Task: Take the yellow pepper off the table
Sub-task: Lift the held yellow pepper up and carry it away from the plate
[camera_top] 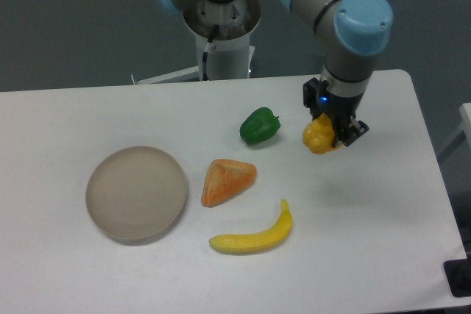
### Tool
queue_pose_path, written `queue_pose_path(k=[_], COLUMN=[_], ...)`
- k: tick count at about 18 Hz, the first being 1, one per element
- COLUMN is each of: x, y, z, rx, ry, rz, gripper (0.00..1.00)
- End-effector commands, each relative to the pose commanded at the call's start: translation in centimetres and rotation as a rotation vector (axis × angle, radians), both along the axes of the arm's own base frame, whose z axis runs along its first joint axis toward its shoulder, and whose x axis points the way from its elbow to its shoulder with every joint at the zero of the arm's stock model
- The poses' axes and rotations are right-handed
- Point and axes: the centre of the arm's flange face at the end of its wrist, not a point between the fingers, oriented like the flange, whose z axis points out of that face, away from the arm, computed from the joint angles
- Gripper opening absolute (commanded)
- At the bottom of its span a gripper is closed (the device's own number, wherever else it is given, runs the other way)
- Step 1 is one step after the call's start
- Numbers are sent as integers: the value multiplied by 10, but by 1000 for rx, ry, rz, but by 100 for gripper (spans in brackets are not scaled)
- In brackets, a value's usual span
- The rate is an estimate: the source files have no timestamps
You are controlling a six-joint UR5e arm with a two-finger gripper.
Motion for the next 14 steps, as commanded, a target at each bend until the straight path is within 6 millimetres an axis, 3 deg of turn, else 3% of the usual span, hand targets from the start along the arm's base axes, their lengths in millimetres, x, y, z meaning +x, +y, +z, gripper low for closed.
queue_pose_path(k=[5, 14], x=[-1, 1], y=[5, 10], z=[-13, -17], rx=[-14, -6], ry=[-15, -16], rz=[-63, -71], gripper=[3, 4])
